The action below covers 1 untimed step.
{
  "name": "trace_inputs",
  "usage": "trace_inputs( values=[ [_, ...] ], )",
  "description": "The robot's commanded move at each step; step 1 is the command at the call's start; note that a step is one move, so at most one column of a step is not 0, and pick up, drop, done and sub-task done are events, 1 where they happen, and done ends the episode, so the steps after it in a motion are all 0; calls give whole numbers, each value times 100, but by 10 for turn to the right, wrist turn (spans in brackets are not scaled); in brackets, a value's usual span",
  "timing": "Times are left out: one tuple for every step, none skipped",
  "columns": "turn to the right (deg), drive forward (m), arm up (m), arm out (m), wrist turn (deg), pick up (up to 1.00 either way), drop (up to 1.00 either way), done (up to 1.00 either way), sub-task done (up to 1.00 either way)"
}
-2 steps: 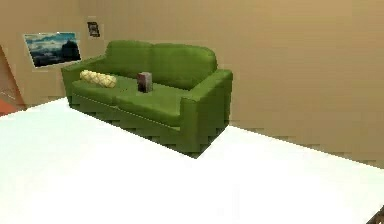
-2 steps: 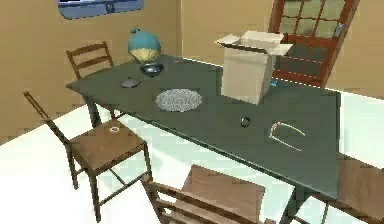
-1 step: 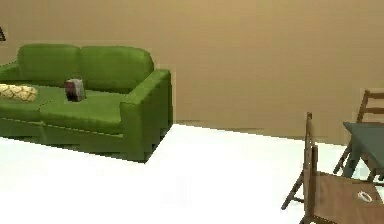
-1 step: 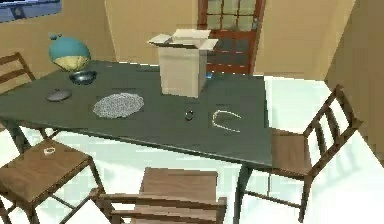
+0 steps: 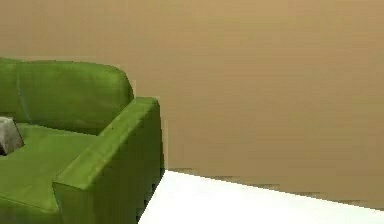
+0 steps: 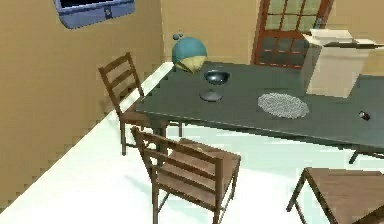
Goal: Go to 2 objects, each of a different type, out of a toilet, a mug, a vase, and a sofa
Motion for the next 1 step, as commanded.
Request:
trace_inputs(
  values=[
    [330, 0, 0, 0, 0, 0, 0, 0, 0]
  ],
)
